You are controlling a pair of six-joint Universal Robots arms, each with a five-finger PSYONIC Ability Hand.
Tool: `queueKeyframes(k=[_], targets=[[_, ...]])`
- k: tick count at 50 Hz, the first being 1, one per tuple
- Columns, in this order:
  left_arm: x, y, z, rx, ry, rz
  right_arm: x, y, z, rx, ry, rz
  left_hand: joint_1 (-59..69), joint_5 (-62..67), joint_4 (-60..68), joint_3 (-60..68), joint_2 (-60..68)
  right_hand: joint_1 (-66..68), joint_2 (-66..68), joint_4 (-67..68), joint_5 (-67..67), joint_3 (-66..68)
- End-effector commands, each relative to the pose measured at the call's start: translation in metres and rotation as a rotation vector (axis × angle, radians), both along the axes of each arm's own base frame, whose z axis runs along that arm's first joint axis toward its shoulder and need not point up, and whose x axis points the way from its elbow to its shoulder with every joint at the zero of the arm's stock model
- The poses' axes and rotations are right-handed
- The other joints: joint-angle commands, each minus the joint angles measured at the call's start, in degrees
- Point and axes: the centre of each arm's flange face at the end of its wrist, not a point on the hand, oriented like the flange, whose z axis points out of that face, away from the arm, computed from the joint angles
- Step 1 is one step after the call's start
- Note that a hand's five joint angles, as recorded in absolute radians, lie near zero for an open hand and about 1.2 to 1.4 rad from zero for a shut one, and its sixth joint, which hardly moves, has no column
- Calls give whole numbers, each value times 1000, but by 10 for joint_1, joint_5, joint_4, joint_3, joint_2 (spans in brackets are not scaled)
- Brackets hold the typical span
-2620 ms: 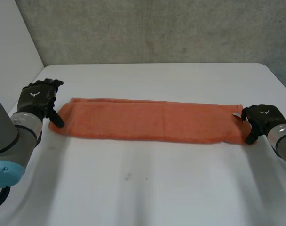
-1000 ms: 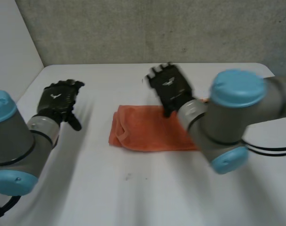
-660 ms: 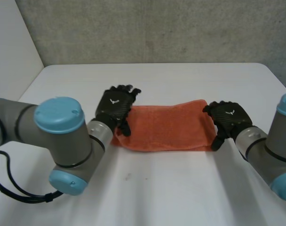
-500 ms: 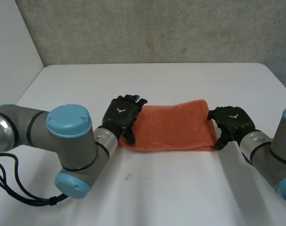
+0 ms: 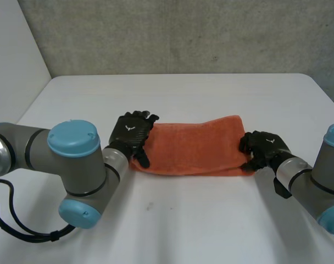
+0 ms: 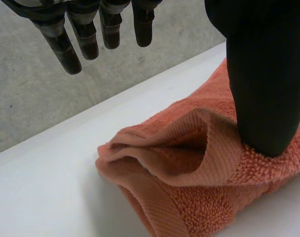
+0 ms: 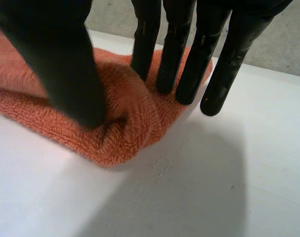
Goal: Fold the laundry
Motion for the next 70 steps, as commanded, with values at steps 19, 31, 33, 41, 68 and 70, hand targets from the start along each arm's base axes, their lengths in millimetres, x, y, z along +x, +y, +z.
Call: queueKeyframes(k=[19, 31, 33, 41, 68, 70], targets=[[48, 16, 37, -15, 10, 104, 128, 39, 73, -493, 236, 326, -5, -18, 4, 5, 6, 308, 213, 217, 232, 217], [67, 9, 37, 1, 7, 162, 193, 121, 5, -446, 321, 666, -5, -18, 4, 5, 6, 308, 213, 217, 232, 217], [67, 7, 39, -6, 13, 164, 193, 120, 12, -450, 324, 652, -5, -18, 4, 5, 6, 73, -21, -18, -2, -18], [60, -4, 56, -66, 46, 153, 161, 76, 96, -483, 159, 357, -5, -18, 4, 5, 6, -392, -487, -483, -468, -483], [-4, 2, -15, 240, 60, 54, 112, -11, 12, 58, 66, 163, -4, -17, 5, 6, 6, -392, -487, -483, -468, -483], [-4, 2, -18, 245, 53, 52, 111, -12, 10, 64, 68, 161, -4, -17, 5, 6, 6, -392, -487, -483, -468, -483]])
